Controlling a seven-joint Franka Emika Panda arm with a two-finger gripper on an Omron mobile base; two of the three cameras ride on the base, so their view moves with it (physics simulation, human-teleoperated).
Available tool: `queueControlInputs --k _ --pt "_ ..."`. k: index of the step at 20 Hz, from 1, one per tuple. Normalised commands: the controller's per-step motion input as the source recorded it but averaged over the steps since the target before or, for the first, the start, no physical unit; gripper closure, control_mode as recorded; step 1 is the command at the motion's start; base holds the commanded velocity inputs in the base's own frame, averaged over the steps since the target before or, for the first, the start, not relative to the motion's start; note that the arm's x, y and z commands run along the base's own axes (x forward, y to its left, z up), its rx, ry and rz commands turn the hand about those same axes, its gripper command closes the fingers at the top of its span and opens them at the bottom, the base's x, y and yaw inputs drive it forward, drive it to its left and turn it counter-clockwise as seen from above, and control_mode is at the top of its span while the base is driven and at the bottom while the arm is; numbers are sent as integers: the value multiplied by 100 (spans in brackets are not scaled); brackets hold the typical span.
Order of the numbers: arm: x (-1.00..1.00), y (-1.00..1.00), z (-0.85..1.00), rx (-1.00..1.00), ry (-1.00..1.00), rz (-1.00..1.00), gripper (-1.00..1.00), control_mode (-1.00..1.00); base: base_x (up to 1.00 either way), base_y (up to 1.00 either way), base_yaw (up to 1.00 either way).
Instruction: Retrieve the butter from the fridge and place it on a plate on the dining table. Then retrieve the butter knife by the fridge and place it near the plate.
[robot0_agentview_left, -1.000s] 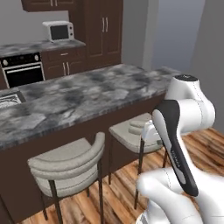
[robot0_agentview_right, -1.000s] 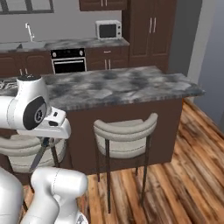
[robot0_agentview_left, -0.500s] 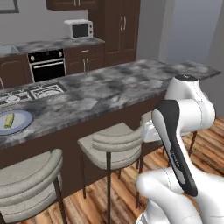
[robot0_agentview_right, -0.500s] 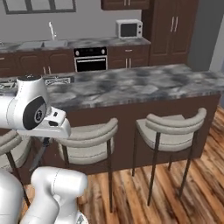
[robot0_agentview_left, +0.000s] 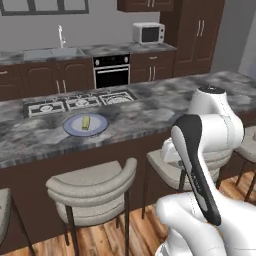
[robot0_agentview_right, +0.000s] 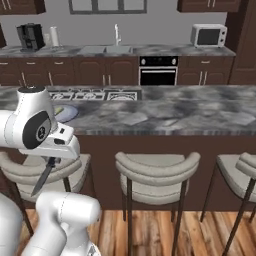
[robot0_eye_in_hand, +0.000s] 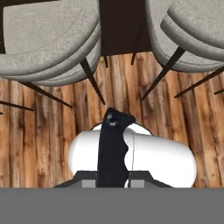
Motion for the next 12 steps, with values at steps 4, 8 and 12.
queueControlInputs --k 4,8,12 --pt "0 0 0 0 0 0 100 100 79 -11 25" --pt "0 0 0 0 0 0 100 100 68 -44 12" --pt "0 0 0 0 0 0 100 100 75 -8 5"
